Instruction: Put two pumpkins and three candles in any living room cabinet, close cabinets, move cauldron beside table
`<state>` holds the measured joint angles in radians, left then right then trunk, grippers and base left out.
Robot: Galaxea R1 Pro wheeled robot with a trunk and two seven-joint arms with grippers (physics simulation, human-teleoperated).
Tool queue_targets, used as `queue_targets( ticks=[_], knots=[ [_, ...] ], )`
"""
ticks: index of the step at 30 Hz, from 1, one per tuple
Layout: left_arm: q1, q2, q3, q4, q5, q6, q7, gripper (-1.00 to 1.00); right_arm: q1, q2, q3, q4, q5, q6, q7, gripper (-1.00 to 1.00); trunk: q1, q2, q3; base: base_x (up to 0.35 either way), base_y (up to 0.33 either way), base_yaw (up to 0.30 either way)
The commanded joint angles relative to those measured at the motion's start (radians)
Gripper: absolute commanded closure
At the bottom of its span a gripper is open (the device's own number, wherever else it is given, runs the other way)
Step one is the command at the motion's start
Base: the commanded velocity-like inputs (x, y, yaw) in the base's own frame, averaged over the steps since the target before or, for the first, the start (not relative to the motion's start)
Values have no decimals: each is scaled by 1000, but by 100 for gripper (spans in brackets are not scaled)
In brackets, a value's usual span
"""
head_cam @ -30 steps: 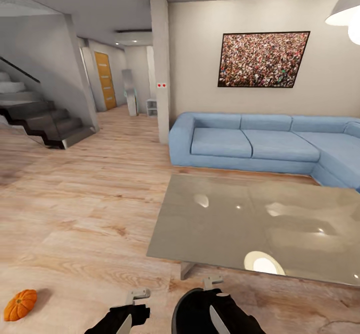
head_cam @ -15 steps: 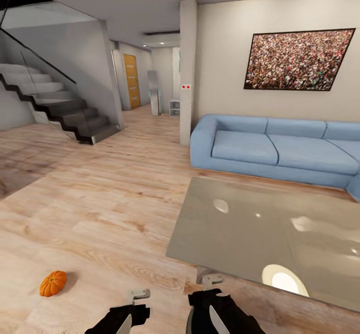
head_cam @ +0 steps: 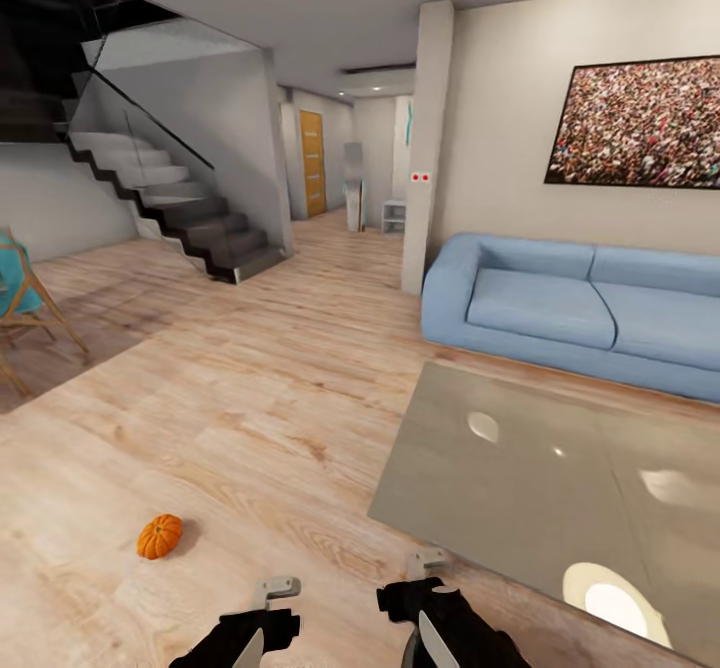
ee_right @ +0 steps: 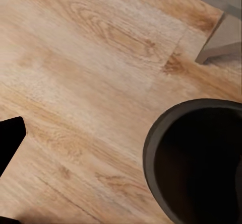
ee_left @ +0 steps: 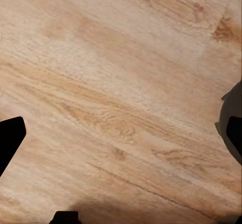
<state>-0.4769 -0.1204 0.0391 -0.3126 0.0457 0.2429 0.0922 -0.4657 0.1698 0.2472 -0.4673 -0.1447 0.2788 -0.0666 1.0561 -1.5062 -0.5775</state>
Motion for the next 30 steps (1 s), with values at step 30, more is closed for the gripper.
queue_targets(
  ticks=[30],
  knots=[
    [0,1,4,-2,5,6,4,-100,-1,-1,7,-1,-9,5,-7,-100,-115,210,93,0,0,292]
  ],
)
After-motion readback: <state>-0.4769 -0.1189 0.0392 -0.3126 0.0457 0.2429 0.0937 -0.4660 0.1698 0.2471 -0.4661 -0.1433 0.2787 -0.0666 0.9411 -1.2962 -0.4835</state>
